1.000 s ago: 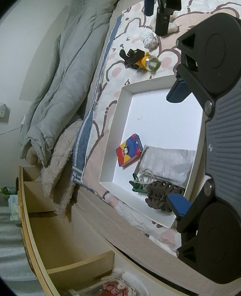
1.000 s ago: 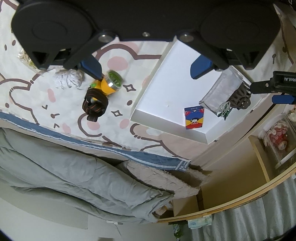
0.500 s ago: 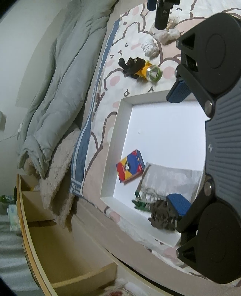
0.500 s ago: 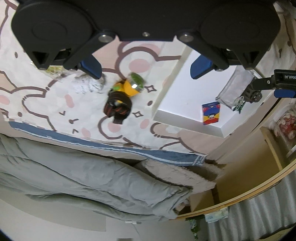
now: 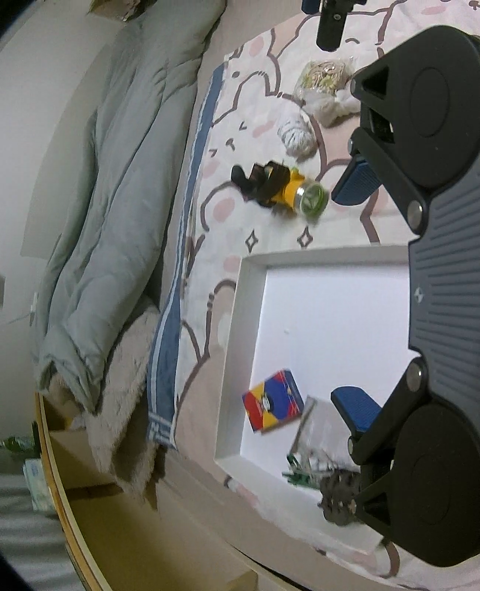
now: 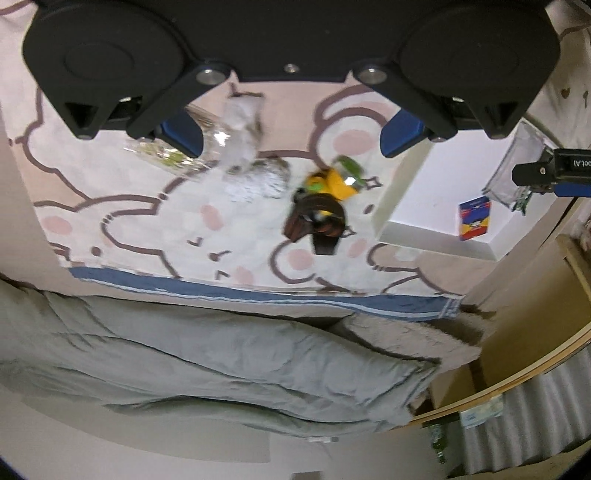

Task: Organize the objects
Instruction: 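Withdraw both tools from the tray back toward the remaining objects, then grasp the white plastic bag with the left gripper while the right gripper grasps the clear bead bag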

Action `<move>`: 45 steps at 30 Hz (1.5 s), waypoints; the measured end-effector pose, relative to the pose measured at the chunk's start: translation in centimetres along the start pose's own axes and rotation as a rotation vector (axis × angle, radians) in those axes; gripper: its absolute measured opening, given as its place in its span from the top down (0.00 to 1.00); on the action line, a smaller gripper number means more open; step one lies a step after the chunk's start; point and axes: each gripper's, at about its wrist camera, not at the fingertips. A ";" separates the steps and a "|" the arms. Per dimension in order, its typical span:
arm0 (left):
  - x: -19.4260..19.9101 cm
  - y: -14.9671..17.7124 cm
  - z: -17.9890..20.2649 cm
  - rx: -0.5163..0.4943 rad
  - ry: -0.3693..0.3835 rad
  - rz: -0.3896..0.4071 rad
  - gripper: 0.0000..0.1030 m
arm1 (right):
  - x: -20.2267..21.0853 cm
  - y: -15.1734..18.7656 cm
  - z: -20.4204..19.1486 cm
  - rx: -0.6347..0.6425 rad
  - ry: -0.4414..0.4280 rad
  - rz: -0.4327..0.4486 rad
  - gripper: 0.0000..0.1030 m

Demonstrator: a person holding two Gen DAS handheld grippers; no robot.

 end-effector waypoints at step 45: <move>-5.4 2.9 18.5 -0.043 0.162 -0.088 0.00 | -1.7 1.7 15.2 -0.375 0.213 0.060 0.00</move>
Point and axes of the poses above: each gripper's, at about its wrist camera, not at the fingertips, and x roughly against the way its jaws point, z to its right, y to its underside, and after that the axes turned 13 degrees about -y, right-handed
